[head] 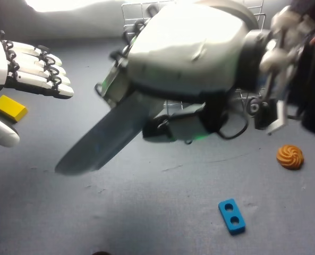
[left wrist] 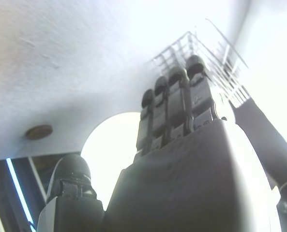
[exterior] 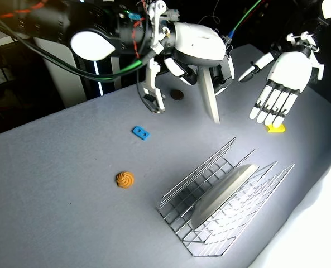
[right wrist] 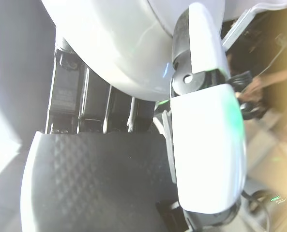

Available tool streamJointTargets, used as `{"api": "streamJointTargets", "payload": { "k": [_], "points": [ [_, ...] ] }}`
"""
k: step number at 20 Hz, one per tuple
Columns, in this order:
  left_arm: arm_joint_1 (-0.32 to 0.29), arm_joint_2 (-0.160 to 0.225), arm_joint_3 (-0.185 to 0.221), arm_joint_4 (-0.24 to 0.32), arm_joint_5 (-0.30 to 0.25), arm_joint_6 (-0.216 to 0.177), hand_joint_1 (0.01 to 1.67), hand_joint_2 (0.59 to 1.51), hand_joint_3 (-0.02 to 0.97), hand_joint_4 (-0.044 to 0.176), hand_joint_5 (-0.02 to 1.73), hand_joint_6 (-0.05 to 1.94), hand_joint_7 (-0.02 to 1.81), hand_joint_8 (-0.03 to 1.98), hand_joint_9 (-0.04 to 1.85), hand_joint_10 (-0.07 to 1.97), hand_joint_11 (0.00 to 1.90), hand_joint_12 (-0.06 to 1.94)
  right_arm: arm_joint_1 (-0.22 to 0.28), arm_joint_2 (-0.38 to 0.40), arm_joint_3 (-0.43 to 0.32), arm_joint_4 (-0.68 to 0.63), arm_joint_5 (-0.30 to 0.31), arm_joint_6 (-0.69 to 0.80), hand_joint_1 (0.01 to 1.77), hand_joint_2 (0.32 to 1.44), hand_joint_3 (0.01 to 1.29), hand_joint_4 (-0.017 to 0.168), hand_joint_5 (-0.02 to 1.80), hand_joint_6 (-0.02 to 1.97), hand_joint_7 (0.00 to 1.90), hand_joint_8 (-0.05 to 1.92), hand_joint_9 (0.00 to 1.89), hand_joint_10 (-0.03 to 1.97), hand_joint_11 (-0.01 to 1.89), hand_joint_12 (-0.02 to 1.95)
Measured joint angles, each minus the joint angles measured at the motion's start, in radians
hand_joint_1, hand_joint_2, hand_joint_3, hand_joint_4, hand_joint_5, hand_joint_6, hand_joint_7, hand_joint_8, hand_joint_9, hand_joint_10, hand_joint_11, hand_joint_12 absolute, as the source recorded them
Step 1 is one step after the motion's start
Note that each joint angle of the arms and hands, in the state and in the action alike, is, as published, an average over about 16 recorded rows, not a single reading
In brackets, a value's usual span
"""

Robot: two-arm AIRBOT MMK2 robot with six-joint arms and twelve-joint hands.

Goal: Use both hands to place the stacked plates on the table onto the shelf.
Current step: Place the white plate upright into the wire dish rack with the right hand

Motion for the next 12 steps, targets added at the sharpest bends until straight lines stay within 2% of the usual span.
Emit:
{"api": "streamJointTargets", "payload": {
  "k": [5,12],
  "points": [
    [-0.008,0.0,-0.002,0.002,-0.003,0.0,0.02,1.146,0.01,0.005,0.1,0.01,0.13,0.0,0.09,0.02,0.02,0.12,0.057,0.064,-0.006,0.097,-0.065,0.084,1.19,1.01,0.01,0.008,0.92,1.01,1.07,0.87,1.22,0.31,0.82,1.28],
    [-0.013,0.0,-0.004,0.007,-0.007,0.0,0.02,1.144,0.01,0.003,0.1,0.01,0.11,0.0,0.09,0.02,0.02,0.11,0.115,0.098,0.045,0.255,-0.13,0.133,1.2,1.01,0.01,0.003,0.92,1.01,1.08,0.87,1.22,0.35,0.79,1.32]
  ]
}}
